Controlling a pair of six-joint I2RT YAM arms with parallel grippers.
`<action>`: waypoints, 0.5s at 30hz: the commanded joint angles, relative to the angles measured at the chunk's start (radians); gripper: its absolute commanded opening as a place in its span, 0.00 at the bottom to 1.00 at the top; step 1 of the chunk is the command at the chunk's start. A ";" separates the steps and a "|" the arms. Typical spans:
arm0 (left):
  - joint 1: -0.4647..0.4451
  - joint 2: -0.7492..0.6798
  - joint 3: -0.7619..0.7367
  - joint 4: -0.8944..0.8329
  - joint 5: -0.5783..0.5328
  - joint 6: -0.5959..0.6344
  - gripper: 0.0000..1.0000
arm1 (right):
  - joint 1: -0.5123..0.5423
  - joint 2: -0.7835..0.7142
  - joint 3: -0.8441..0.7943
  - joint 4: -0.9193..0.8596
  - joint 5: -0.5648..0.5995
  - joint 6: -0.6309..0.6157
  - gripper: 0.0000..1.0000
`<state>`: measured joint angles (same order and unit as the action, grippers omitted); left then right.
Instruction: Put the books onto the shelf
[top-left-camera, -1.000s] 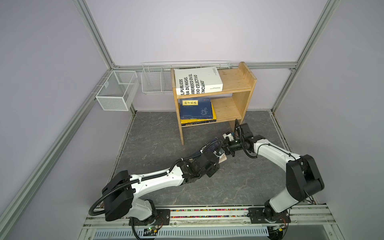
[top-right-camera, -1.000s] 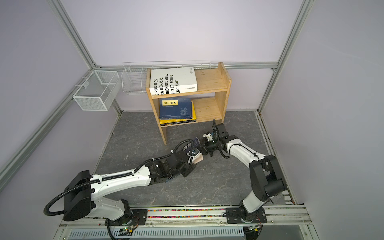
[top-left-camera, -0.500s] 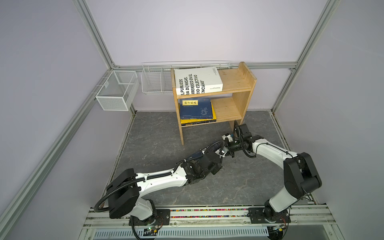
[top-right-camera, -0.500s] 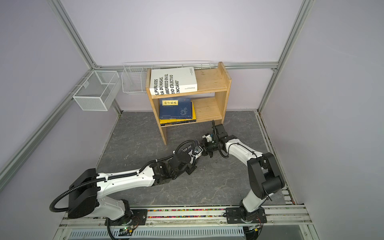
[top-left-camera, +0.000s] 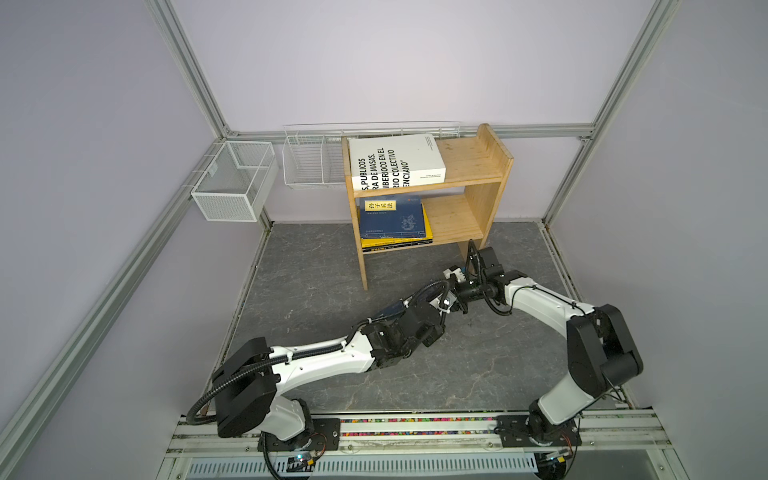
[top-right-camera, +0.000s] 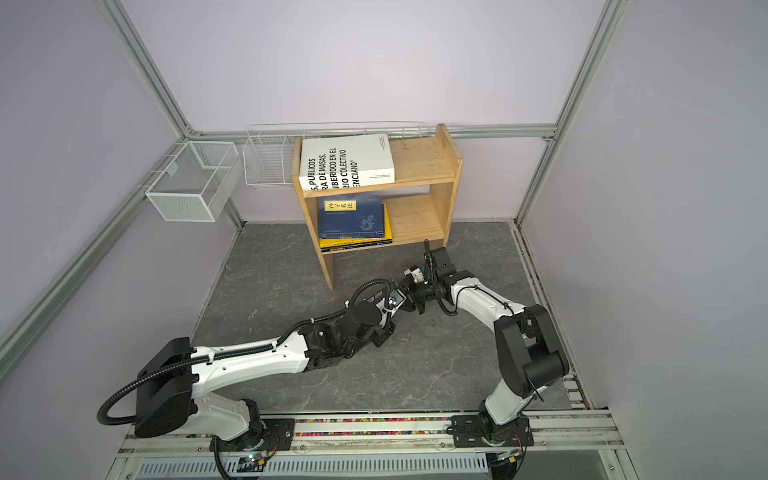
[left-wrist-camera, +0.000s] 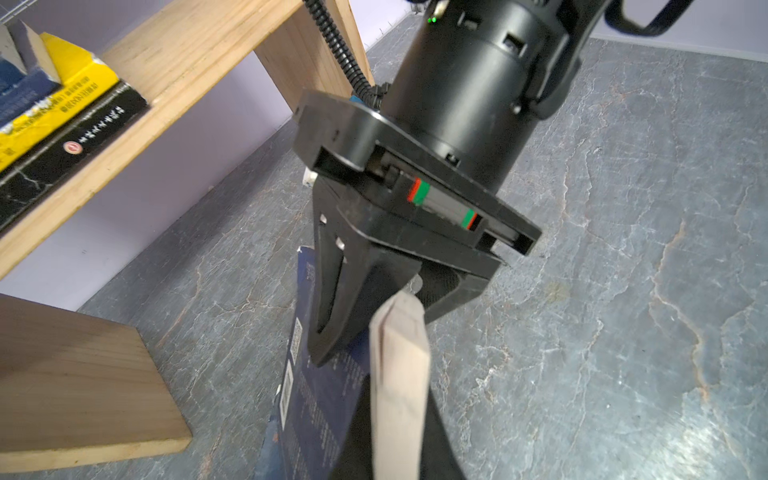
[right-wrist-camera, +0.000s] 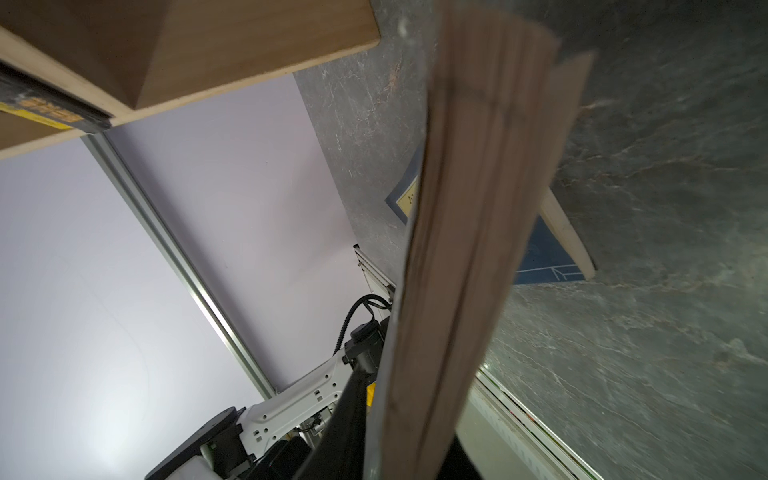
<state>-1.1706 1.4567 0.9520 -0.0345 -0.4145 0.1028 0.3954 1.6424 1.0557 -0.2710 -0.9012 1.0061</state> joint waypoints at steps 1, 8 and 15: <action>0.002 -0.054 0.021 0.059 -0.030 -0.035 0.00 | 0.008 0.004 -0.009 0.098 -0.044 0.040 0.33; 0.018 -0.179 0.023 0.013 -0.129 -0.162 0.00 | -0.028 -0.085 -0.003 0.178 0.035 0.019 0.62; 0.255 -0.395 0.063 -0.146 0.160 -0.434 0.00 | -0.051 -0.286 -0.095 0.412 0.242 -0.062 0.90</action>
<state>-0.9951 1.1488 0.9730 -0.1429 -0.3779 -0.1745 0.3450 1.4395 1.0069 -0.0074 -0.7647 1.0004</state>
